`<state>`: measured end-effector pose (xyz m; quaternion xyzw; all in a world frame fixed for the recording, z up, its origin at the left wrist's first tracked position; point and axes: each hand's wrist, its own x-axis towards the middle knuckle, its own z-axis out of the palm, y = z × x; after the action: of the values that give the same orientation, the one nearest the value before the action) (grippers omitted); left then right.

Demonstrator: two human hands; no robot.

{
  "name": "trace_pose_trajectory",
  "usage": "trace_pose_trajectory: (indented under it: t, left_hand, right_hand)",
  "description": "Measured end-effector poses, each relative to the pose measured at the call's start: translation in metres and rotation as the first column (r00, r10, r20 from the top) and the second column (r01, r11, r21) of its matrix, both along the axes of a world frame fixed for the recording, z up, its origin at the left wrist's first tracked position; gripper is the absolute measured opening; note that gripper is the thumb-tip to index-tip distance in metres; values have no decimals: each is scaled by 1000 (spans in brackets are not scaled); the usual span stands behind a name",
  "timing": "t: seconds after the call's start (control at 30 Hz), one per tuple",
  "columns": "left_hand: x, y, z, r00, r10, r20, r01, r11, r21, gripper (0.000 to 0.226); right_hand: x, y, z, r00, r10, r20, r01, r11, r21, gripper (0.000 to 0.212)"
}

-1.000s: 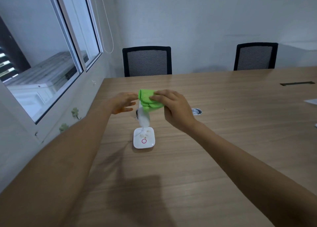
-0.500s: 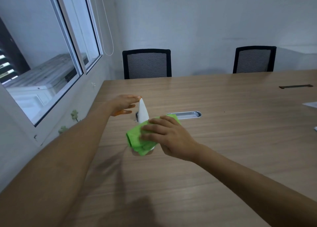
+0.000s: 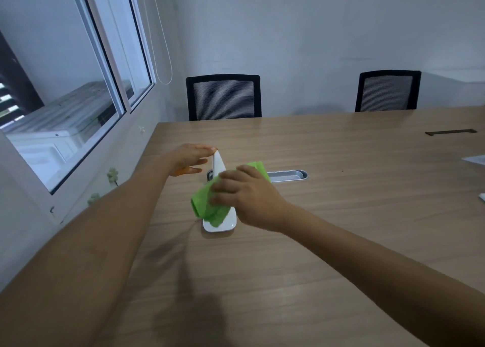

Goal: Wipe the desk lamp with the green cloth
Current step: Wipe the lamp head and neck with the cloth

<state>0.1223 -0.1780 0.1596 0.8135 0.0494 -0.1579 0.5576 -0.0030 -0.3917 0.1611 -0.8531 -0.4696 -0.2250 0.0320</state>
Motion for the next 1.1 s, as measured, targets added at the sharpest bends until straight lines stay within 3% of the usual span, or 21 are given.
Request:
trace_pose_trajectory:
  t: [0.13,0.27,0.37,0.47,0.7,0.77,0.83,0.9,1.0,1.1]
  left_hand:
    - [0,-5,1,1000,-6,-12,6,1000,6,45]
    - [-3,-2,2,1000,12,-11,-12,1000,-14,30]
    - [-4,0,1,1000,20,0,-20,1000,-5,28]
    - [-3,2,0,999,36,16,-36,999,-5,33]
    - [-6,1,3,1000,28,1,-28,999,32,44]
    - [-6,0,3,999,37,4,-37,999,33,44]
    - [-6,-1,4,999,41,8,-41,998,51,43]
    - [-7,-2,5,999,44,12,-44,996,75,42]
    - [-9,-5,6,999,46,18,-47,994,96,42]
    - [-10,-6,7,998,53,20,-55,993,101,39]
  right_hand:
    - [-13,-14,-2,995,95,26,-96,995,7,44]
    - [24,-10,13,983,-122,-140,154,957,247,53]
    - [46,-4,16,944,-182,-274,251,937,242,56]
    - [38,4,5,950,-69,-303,125,977,170,59]
    - [-11,-26,-13,988,133,-77,-129,990,48,46]
    - [-4,-29,-9,991,101,-91,-84,981,175,49]
    - [17,-27,-3,989,24,-144,30,932,362,51]
    - [39,-20,2,968,-56,-243,163,877,451,54]
    - [56,-8,1,929,-79,-361,241,870,430,59]
    - [51,-2,-8,926,-24,-377,172,916,364,61]
